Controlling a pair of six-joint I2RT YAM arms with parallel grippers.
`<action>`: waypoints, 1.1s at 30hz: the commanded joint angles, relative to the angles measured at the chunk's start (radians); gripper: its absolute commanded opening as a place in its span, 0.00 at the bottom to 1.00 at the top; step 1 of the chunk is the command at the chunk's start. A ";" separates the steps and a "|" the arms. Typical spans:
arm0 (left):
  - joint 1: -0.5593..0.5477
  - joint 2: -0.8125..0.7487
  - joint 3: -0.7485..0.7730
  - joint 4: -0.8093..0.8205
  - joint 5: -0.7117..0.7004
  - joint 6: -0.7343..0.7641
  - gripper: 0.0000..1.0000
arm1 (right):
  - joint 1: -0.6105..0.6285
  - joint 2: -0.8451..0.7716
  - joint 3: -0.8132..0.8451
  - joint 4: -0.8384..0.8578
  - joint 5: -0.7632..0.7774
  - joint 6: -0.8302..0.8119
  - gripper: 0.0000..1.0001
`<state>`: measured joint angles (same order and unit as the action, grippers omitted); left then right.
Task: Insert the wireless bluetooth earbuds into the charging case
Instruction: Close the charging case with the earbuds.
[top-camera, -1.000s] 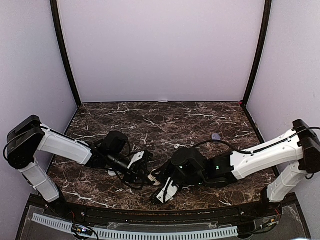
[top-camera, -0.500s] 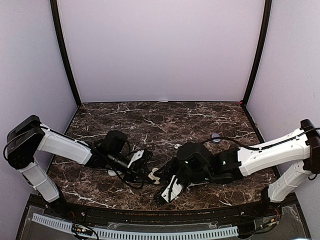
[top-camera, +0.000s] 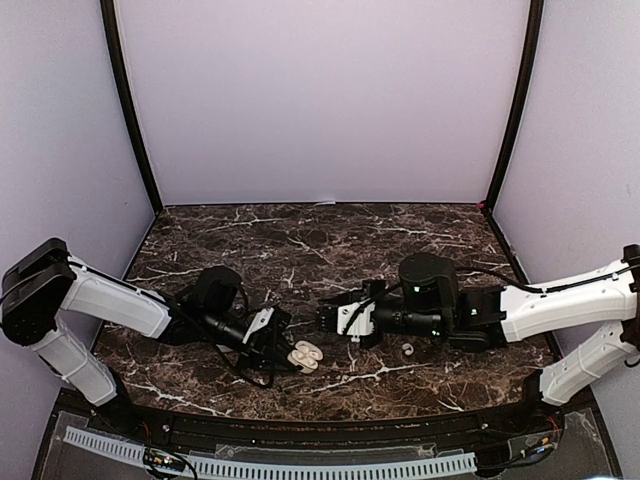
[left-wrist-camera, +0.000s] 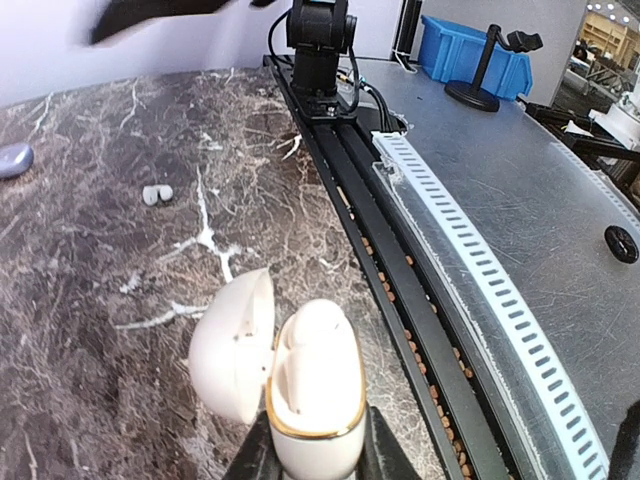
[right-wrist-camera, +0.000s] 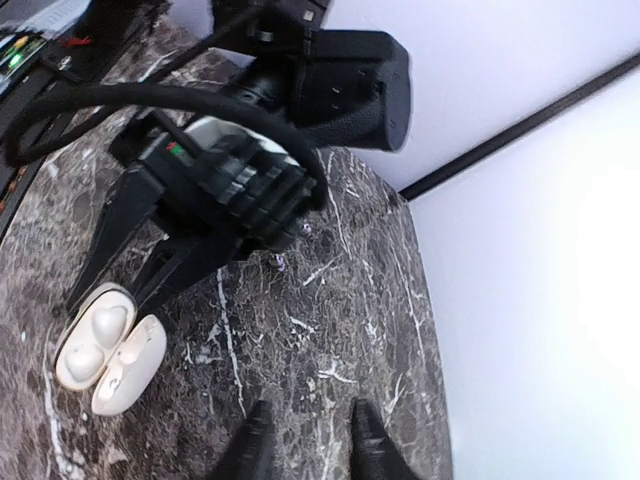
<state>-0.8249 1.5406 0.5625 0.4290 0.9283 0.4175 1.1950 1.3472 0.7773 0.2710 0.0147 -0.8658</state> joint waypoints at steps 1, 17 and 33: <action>-0.005 -0.050 -0.008 0.027 0.025 0.064 0.10 | -0.022 0.052 -0.001 0.125 0.143 0.358 0.00; -0.006 -0.079 -0.007 0.056 0.019 0.069 0.10 | -0.098 0.228 0.141 -0.083 -0.200 0.640 0.00; -0.007 -0.054 -0.006 0.074 -0.020 0.006 0.10 | -0.168 0.168 0.121 -0.060 -0.625 0.665 0.00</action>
<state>-0.8272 1.4883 0.5617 0.4755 0.9188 0.4541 1.0748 1.5753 0.9405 0.1188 -0.5072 -0.2485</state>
